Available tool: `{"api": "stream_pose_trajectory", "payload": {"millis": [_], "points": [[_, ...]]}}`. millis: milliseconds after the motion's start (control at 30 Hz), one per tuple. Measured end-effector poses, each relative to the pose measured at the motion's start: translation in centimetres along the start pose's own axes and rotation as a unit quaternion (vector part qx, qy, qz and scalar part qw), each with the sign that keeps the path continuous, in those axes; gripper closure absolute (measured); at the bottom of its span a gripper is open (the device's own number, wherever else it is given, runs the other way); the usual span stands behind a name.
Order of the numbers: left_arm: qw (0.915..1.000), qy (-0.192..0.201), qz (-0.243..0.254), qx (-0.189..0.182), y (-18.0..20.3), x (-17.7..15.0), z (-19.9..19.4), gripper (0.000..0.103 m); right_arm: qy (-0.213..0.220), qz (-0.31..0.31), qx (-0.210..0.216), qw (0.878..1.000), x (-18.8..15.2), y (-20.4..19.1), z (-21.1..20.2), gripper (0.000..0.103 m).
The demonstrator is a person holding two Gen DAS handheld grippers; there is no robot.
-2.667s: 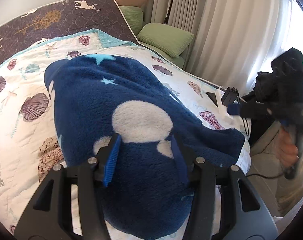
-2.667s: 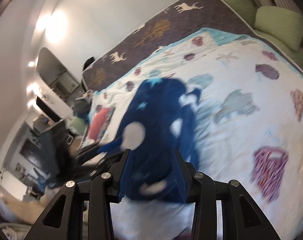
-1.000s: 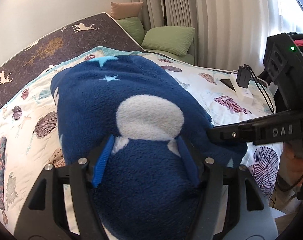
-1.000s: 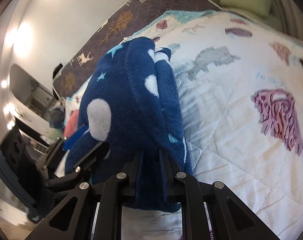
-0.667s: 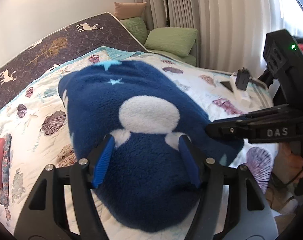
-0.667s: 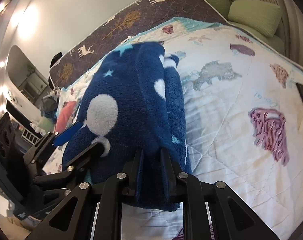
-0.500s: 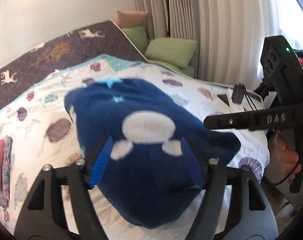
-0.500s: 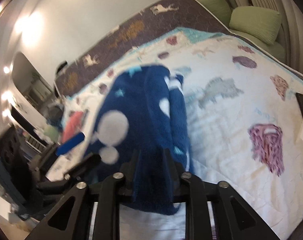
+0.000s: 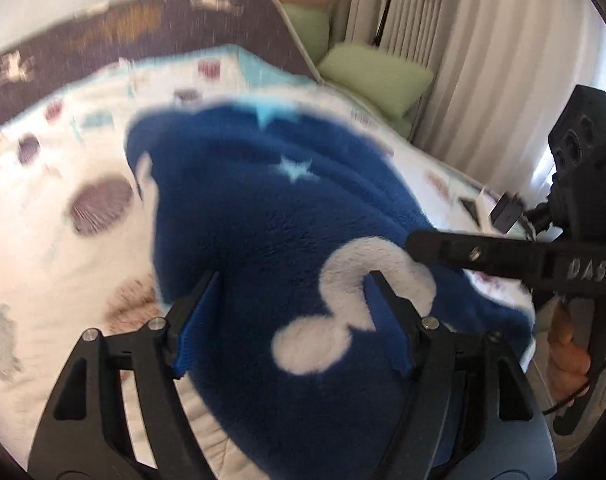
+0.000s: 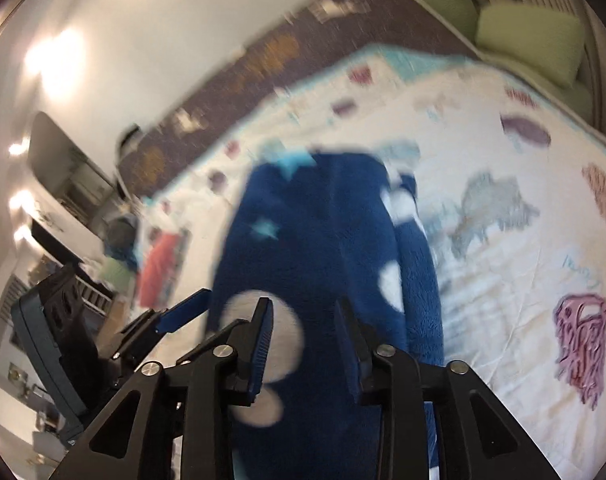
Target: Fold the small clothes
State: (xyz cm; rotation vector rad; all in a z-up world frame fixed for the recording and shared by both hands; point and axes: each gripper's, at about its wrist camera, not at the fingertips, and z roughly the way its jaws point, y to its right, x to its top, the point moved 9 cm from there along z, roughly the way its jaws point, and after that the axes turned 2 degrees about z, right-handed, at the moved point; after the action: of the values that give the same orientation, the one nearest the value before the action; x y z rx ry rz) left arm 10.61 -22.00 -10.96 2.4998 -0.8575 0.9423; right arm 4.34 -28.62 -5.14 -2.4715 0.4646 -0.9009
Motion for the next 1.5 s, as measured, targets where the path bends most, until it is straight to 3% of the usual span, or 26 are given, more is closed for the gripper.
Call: {"api": "stream_pose_trajectory", "payload": {"millis": [67, 133, 400, 567, 700, 800, 867, 933, 1000, 1067, 1233, 1400, 1500], "points": [[1.0000, -0.003, 0.006, 0.001, -0.3, -0.6, 1.6, 0.029, -0.033, -0.005, -0.021, 0.999, -0.8, 1.6, 3.5, 0.072], [1.0000, -0.005, -0.005, -0.006, -0.4, -0.7, 1.8, 0.029, -0.031, -0.017, -0.018, 0.999, -1.0, 2.2, 5.0, 0.073], [0.9999, 0.006, 0.013, -0.009, -0.1, 0.9, -1.7, 0.029, -0.054, 0.030, 0.020, 0.998, 0.0, 1.5, 2.3, 0.071], [0.9978, 0.063, 0.018, -0.005, -1.2, 5.5, -4.5, 0.029, 0.037, -0.029, 0.008, 0.999, 5.2, -1.3, -2.3, 0.061], [0.9986, 0.051, -0.013, -0.002, -3.3, 8.4, -2.1, 0.028, 0.043, -0.012, 0.022, 0.999, 8.8, -2.2, -0.7, 0.059], [0.9985, 0.006, -0.052, -0.014, -4.7, 8.1, 1.9, 0.029, 0.015, 0.017, 0.032, 0.999, 10.0, -1.8, 2.9, 0.059], [0.9977, -0.021, -0.063, -0.016, -5.5, 7.1, 4.7, 0.028, -0.010, 0.023, 0.010, 1.000, 9.8, -0.6, 6.6, 0.059], [0.9991, -0.034, -0.025, 0.004, -5.9, 5.6, 7.7, 0.027, -0.042, 0.030, -0.031, 0.998, 8.8, 1.8, 10.2, 0.060], [0.9993, -0.024, 0.019, 0.023, -5.5, 5.3, 8.4, 0.025, -0.063, 0.052, -0.032, 0.996, 7.6, 4.2, 13.8, 0.063], [0.9994, -0.023, 0.018, 0.017, -5.4, 5.4, 8.3, 0.024, -0.048, 0.070, -0.020, 0.996, 8.1, 4.7, 13.3, 0.065], [0.9999, -0.012, 0.011, 0.002, -5.8, 5.4, 8.3, 0.023, -0.047, 0.051, -0.042, 0.997, 8.2, 4.6, 13.6, 0.065], [0.9994, -0.006, 0.019, 0.029, -5.4, 5.7, 7.0, 0.023, -0.040, 0.044, -0.027, 0.998, 8.3, 4.0, 13.0, 0.064], [0.9988, 0.005, 0.023, 0.044, -5.1, 5.7, 4.5, 0.023, -0.021, 0.041, -0.025, 0.999, 8.3, 3.7, 10.5, 0.064]]}}
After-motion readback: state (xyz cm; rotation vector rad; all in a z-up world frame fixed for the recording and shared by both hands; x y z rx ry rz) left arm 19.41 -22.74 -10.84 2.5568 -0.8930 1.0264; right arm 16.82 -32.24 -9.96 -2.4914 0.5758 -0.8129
